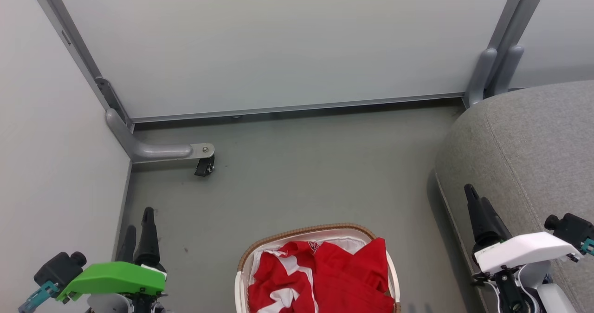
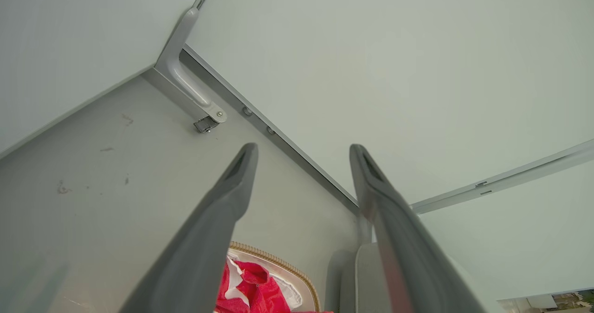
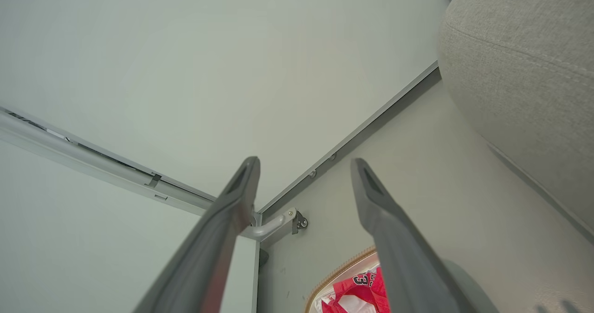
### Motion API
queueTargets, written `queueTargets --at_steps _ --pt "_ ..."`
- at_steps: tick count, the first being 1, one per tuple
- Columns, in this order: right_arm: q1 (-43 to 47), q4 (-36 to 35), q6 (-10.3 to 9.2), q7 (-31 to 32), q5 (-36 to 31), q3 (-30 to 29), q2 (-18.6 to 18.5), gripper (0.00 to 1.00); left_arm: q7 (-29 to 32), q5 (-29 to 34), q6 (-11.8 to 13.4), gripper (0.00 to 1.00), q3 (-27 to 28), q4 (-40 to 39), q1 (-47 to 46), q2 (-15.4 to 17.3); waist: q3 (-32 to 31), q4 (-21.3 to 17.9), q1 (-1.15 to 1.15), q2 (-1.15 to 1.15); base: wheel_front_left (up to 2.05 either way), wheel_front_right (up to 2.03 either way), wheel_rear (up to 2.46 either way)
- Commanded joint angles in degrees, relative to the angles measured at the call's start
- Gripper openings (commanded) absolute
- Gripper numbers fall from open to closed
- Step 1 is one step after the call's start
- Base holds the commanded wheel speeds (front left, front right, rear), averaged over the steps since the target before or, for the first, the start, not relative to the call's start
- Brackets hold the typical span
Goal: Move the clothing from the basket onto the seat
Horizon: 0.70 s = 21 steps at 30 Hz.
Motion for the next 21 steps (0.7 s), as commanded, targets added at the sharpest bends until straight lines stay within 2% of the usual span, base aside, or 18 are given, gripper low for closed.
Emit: queueTargets --at_steps 1,21 --pt "-0.6 -1.1 0.01 -0.8 -2.6 0.6 -0.8 1.00 -0.7 2.7 0.3 1.00 -0.4 -0.9 -0.6 0.8 0.0 0.0 0.00 0.00 0.00 0.00 0.00" --pt "-0.1 -1.1 0.02 -4.5 -19.2 3.0 -1.7 1.00 -4.3 18.5 2.4 1.00 -3.9 0.3 0.5 1.6 0.0 -0.6 0.00 0.00 0.00 0.00 0.00"
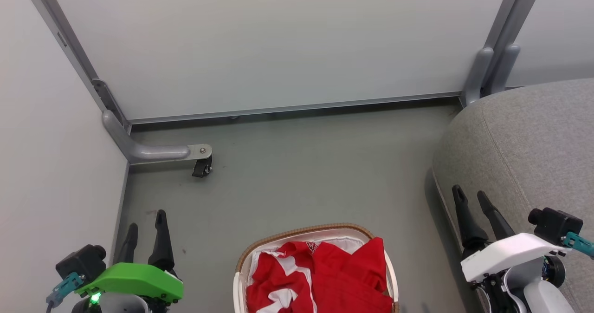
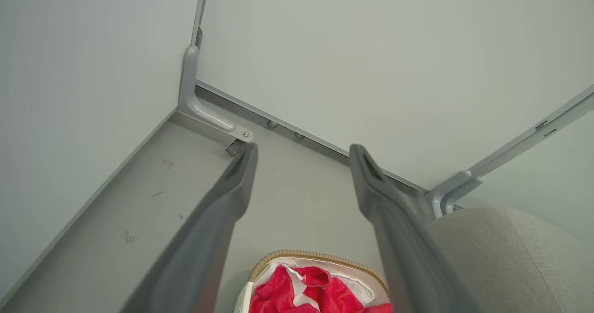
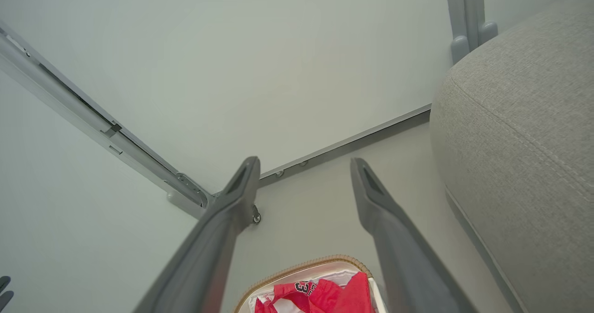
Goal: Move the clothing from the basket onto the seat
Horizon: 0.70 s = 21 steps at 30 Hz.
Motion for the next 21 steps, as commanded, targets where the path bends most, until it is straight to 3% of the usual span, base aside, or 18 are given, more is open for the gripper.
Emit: queueTargets --at_steps 1,21 --pt "-0.2 -0.4 0.02 -0.7 -1.9 0.1 -0.5 1.00 -0.6 2.0 0.3 1.00 -0.3 -0.3 0.3 0.6 0.0 0.0 0.00 0.00 0.00 0.00 0.00" --pt "-0.4 1.2 0.03 -3.8 -15.2 0.9 -0.5 1.00 -3.6 13.8 0.8 1.00 -1.4 1.7 0.6 0.8 0.3 -0.2 0.00 0.00 0.00 0.00 0.00"
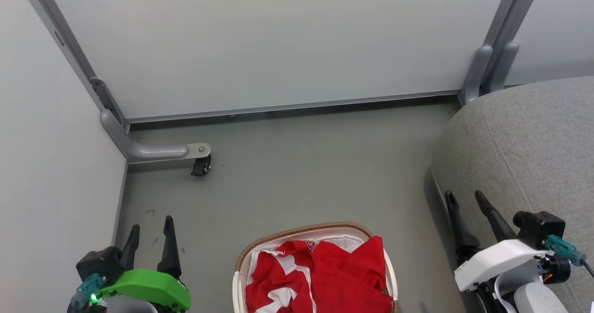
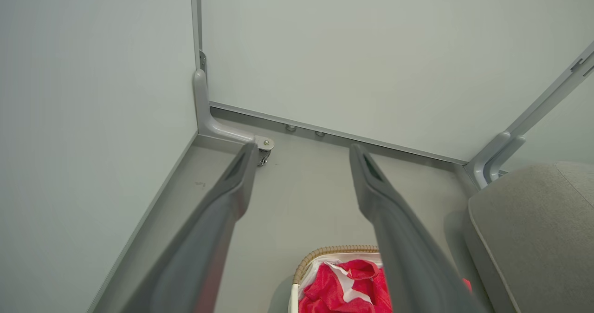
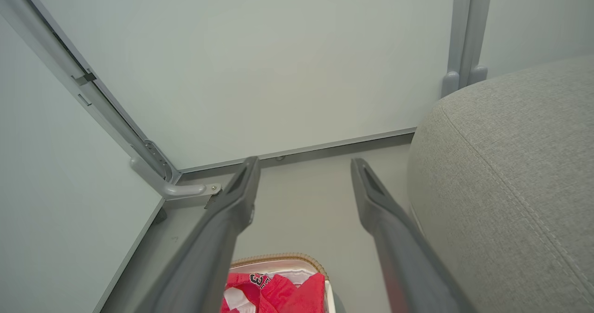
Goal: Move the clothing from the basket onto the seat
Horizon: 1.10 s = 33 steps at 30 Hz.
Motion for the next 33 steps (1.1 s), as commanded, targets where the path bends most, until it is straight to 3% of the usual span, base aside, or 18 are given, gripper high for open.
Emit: queueTargets --at_steps 1,22,33 --pt "-0.4 -0.2 0.03 -0.7 -1.7 0.1 -0.4 1.00 -0.5 1.5 0.4 1.00 -0.1 -0.3 0.3 0.5 0.1 0.0 0.00 0.00 0.00 0.00 0.00" --pt "0.6 0.3 0.03 -3.4 -12.5 -0.7 0.2 1.00 -3.2 11.9 0.0 1.00 0.7 -0.7 1.4 -0.6 -0.1 -0.2 0.00 0.00 0.00 0.00 0.00" --pt "1.7 0.2 0.03 -4.6 -15.3 -3.6 1.6 1.00 -4.4 14.1 -1.3 1.00 2.6 -2.0 2.9 -1.4 -0.2 -0.6 0.00 0.00 0.00 0.00 0.00"
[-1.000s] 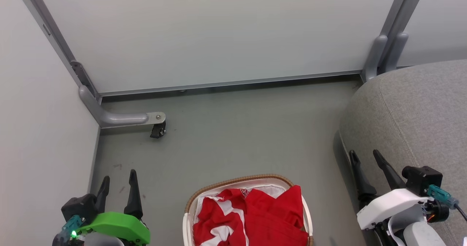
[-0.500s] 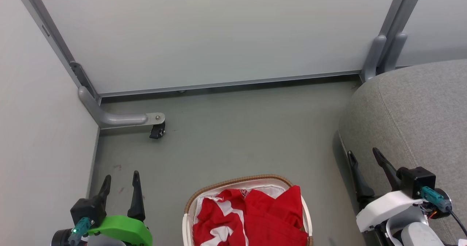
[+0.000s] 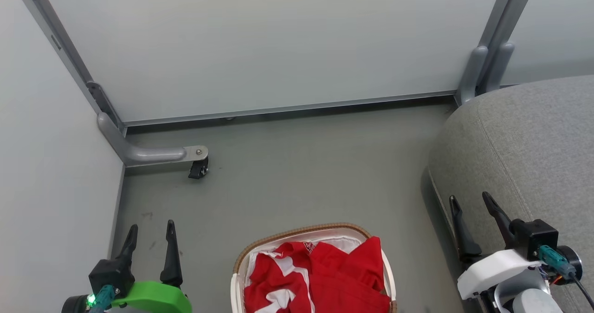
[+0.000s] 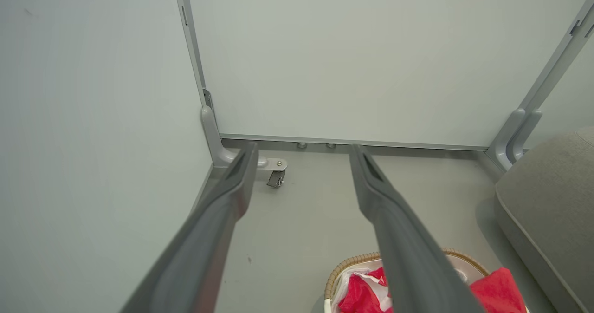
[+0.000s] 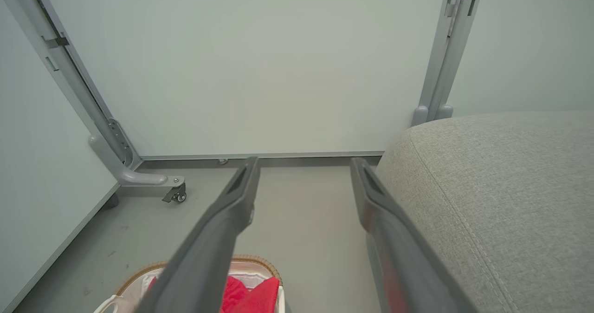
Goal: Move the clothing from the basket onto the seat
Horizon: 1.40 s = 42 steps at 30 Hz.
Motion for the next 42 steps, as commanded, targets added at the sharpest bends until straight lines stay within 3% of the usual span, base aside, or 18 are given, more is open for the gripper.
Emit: queueTargets --at_steps 1,7,15,29,42 --pt "0.6 -0.3 0.02 -0.5 -1.3 0.0 -0.1 1.00 -0.4 1.2 -0.3 1.00 0.3 -0.2 0.6 0.0 0.2 -0.1 0.00 0.00 0.00 0.00 0.00" --pt "-0.4 -0.9 0.01 -1.1 -3.9 0.7 0.2 1.00 -1.1 3.9 -1.0 1.00 -0.5 0.0 0.0 -0.1 1.7 -1.2 0.00 0.00 0.00 0.00 0.00" --pt "-4.2 -2.9 0.00 -1.9 -6.5 1.9 0.5 1.00 -1.8 5.8 -1.5 1.00 -3.3 1.1 -4.6 -0.1 8.7 -3.8 0.00 0.00 0.00 0.00 0.00" --pt "-12.2 -5.7 0.00 -1.8 -6.0 4.3 1.4 1.00 -1.7 4.7 -2.4 1.00 -8.0 5.8 -14.5 -0.1 21.6 -9.2 0.00 0.00 0.00 0.00 0.00" --pt "-16.9 -7.6 0.00 -1.8 -2.9 7.2 1.6 1.00 -1.7 3.8 -2.5 1.00 -14.5 15.6 -22.3 1.0 30.8 -13.9 0.00 0.00 0.00 0.00 0.00"
